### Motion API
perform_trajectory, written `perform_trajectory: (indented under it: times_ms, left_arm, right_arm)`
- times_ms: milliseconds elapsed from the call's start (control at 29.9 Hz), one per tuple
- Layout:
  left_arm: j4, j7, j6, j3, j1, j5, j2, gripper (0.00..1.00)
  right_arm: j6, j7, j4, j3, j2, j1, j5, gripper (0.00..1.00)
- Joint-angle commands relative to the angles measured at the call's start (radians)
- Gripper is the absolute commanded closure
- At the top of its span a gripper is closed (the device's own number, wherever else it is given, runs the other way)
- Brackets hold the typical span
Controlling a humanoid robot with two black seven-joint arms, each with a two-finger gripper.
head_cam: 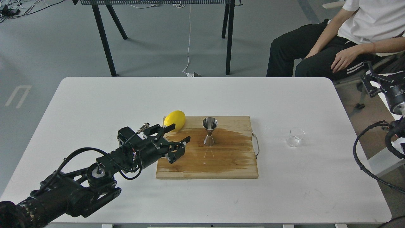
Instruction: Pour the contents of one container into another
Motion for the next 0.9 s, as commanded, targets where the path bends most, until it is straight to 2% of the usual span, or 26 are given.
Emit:
perform_trajectory:
  times_ms: [0, 100, 167, 234, 334, 468, 601, 668, 735, 868]
  left_arm:
    - [-0.164, -0.011, 0.019, -0.063, 0.056, 0.0, 0.103, 0.17]
    - [-0.282, -0.011, 0.017, -0.071, 0.058, 0.0, 0.173, 0.13]
    - [-0.309, -0.011, 0.01, -0.092, 0.047, -0.182, 0.185, 0.13]
    - [-0.31, -0.02, 0.002, -0.118, 0.032, -0.421, 0.185, 0.05]
    - [-0.31, -0.092, -0.058, -0.135, -0.022, -0.791, 0.18, 0.03]
    - [-0.307, -0.208, -0.203, -0.176, -0.082, -1.22, 0.177, 0.02]
    - [-0.252, -0.208, -0.444, -0.31, -0.085, -1.552, 0.176, 0.01]
    - [-0.186, -0.208, -0.577, -0.38, -0.084, -1.679, 0.17, 0.01]
    - [-0.084, -0.208, -0.691, -0.437, -0.087, -1.813, 0.13, 0.01]
    - [0.125, -0.208, -0.809, -0.442, -0.154, -1.964, 0.07, 0.01]
  right_arm:
    - [0.0, -0.002, -0.047, -0.01, -0.035, -0.015, -0.002, 0.0]
    - [0.0, 0.003, -0.065, -0.01, -0.037, -0.015, 0.0, 0.0]
    - [0.0, 0.003, -0.061, -0.006, -0.037, -0.025, 0.004, 0.0]
    - [0.0, 0.001, -0.056, 0.003, -0.037, -0.036, 0.006, 0.0]
    - [0.0, 0.0, 0.0, 0.005, -0.037, -0.073, 0.009, 0.01]
    - [0.0, -0.003, 0.141, 0.022, -0.037, -0.18, 0.052, 0.01]
    - [0.0, -0.005, 0.334, 0.042, -0.038, -0.317, 0.121, 0.0]
    - [0.0, -0.01, 0.427, 0.058, -0.038, -0.386, 0.168, 0.0]
    - [-0.051, -0.016, 0.51, 0.062, -0.038, -0.449, 0.26, 0.0]
    - [-0.14, -0.025, 0.573, 0.049, -0.024, -0.521, 0.372, 0.0]
